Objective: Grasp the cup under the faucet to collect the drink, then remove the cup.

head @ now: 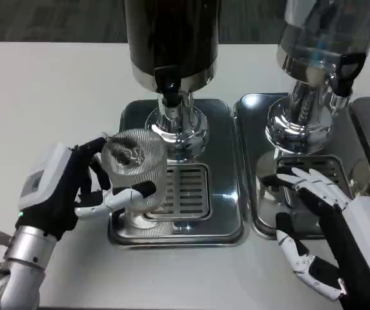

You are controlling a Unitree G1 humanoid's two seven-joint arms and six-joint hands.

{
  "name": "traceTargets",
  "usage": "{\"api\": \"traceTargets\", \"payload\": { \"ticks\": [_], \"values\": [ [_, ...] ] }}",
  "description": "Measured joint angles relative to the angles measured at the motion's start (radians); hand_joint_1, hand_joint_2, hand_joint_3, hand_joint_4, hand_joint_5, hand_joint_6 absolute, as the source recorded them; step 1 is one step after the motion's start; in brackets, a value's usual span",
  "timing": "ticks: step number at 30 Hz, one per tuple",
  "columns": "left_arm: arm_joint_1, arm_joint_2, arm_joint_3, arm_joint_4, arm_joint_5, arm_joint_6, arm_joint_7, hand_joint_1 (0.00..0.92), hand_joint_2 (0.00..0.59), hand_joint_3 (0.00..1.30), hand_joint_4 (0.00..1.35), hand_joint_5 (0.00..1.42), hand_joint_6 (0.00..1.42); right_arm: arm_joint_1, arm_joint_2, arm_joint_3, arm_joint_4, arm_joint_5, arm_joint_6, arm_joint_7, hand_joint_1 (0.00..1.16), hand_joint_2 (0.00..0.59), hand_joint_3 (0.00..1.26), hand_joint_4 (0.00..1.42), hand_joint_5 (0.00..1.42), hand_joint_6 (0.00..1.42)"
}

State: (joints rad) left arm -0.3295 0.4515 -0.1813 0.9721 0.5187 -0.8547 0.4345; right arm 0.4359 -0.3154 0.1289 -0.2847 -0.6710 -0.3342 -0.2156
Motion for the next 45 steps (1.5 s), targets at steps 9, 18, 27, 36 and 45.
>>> {"api": "traceTargets", "payload": {
  "ticks": [9, 18, 27, 36, 45],
  "values": [
    [-0.039, 0.000, -0.004, 0.073, 0.002, -0.001, -0.001, 0.435, 0.133, 0.55, 0.64, 0.93, 1.22, -0.002, 0.042, 0.023, -0.004, -0.033, 0.010, -0.001, 0.55, 0.540, 0.32, 0.19, 0.13, 0.29],
    [-0.075, -0.016, -0.037, 0.118, 0.004, -0.001, -0.011, 0.435, 0.133, 0.55, 0.64, 0.93, 1.22, 0.001, 0.051, 0.022, -0.004, -0.040, 0.010, -0.002, 0.55, 0.541, 0.32, 0.19, 0.14, 0.30],
    [-0.099, -0.038, -0.069, 0.131, 0.004, -0.006, -0.025, 0.435, 0.133, 0.55, 0.64, 0.92, 1.20, 0.023, 0.068, 0.019, -0.030, -0.047, 0.011, -0.004, 0.55, 0.541, 0.33, 0.19, 0.14, 0.30],
    [-0.123, -0.043, -0.081, 0.151, 0.004, -0.004, -0.040, 0.337, 0.132, 0.42, 0.53, 0.84, 1.08, 0.026, 0.071, 0.019, -0.035, -0.048, 0.013, -0.004, 0.55, 0.541, 0.33, 0.19, 0.15, 0.31],
    [-0.135, -0.043, -0.101, 0.157, 0.004, 0.013, -0.071, 0.215, 0.105, 0.28, 0.42, 0.69, 0.91, 0.022, 0.071, 0.021, -0.034, -0.046, 0.014, -0.004, 0.54, 0.550, 0.33, 0.19, 0.16, 0.33]
  ]
}}
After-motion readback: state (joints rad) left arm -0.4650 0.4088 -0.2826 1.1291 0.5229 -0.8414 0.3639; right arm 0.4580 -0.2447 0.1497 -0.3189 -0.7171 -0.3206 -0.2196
